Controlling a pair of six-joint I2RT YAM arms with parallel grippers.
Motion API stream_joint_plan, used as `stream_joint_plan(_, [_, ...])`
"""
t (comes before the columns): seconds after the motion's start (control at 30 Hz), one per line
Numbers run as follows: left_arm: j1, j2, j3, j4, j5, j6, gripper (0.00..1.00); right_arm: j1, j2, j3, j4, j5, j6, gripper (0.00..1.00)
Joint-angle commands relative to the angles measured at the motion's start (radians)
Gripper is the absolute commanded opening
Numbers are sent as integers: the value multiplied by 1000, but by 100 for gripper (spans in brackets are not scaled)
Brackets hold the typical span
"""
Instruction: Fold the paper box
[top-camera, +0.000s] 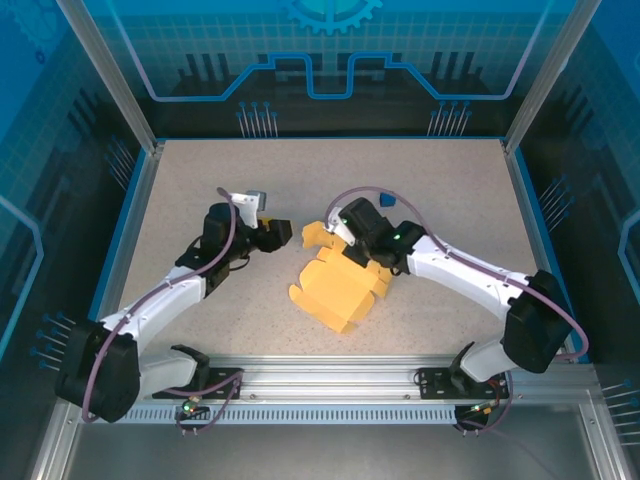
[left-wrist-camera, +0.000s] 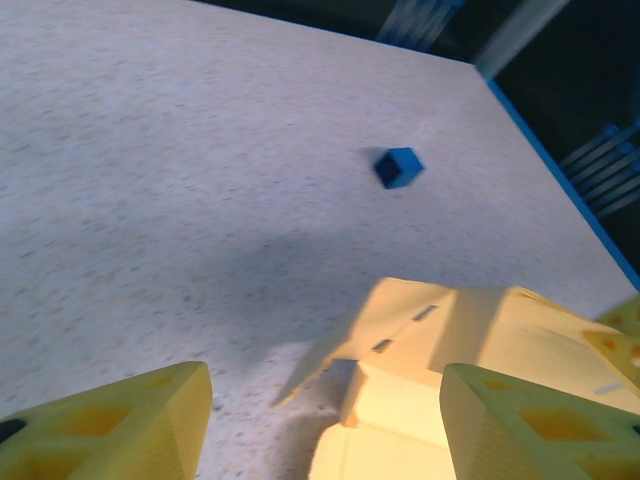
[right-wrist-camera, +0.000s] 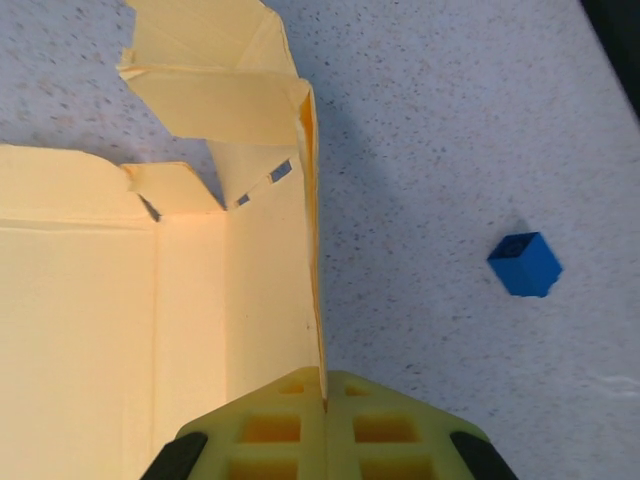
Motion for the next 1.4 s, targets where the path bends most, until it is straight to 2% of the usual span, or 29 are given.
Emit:
stream_joint_plan(0.0, [36, -8, -11, -58, -61, -68, 64, 45, 36, -23, 87, 191, -89, 0])
stream_joint_plan(0.13, [66, 53, 16, -95, -71, -96, 64, 82, 57, -59, 166, 281, -165, 0])
stream_joint_plan(0.33, [81, 206, 107, -193, -108, -98, 63, 105, 76, -124, 294, 341, -272, 0])
stream_joint_plan(0.53, [81, 313, 162, -182, -77, -85, 62, 123, 99, -210, 460, 412, -395, 0])
stream_joint_plan(0.8, [73, 400, 213, -173, -52, -32, 60, 143, 124, -282, 561, 464, -482, 0])
stream_joint_plan(1.37, [47, 539, 283, -156, -33, 37, 58, 148, 0, -294, 551, 413, -421, 0])
